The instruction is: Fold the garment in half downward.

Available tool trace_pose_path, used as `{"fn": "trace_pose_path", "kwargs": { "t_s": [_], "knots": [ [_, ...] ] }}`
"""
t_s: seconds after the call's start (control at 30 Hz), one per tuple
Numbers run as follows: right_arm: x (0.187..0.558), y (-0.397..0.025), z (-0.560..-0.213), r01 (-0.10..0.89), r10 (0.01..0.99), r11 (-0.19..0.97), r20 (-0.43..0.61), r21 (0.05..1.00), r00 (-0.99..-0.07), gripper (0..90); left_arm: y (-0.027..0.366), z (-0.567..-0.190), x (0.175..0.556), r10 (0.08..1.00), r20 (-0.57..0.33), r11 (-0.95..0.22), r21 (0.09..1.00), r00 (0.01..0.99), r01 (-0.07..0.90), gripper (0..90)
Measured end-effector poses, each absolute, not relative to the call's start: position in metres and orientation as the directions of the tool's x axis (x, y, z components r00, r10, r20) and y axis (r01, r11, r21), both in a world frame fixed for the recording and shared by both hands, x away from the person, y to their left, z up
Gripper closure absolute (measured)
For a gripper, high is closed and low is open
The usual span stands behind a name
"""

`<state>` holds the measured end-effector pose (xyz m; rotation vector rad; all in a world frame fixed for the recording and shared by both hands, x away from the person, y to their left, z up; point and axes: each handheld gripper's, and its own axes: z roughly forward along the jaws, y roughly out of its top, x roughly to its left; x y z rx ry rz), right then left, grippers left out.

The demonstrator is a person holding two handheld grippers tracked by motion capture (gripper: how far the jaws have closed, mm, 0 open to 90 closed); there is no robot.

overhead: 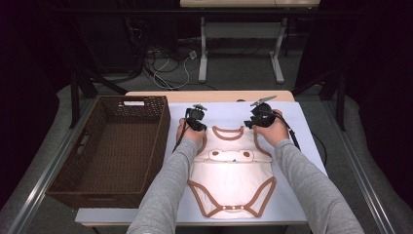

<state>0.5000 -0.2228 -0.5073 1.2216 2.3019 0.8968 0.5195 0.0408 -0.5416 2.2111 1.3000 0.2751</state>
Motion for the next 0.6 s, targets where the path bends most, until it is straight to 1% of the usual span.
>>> {"fn": "trace_pose_path", "kwargs": {
  "t_s": [0.23, 0.3, 0.33, 0.6],
  "knots": [
    [0.505, -0.229, -0.515, 0.612, 0.845, 0.417, -0.038, 0.672, -0.534, 64.0, 0.043, -0.535, 0.517, 0.855, -0.106, -0.365, 0.571, 0.507, 0.735, 87.5],
    [0.506, -0.229, -0.518, 0.624, 0.849, 0.407, -0.025, 0.667, -0.528, 64.8, 0.044, -0.533, 0.515, 0.854, -0.104, -0.365, 0.575, 0.509, 0.732, 87.5],
    [0.506, -0.231, -0.520, 0.627, 0.847, 0.421, -0.037, 0.656, -0.530, 65.0, 0.044, -0.532, 0.515, 0.854, -0.104, -0.366, 0.577, 0.510, 0.730, 87.5],
    [0.507, -0.237, -0.534, 0.671, 0.857, 0.415, -0.017, 0.614, -0.515, 65.1, 0.043, -0.529, 0.512, 0.848, -0.110, -0.368, 0.583, 0.519, 0.724, 87.5]
  ]
}}
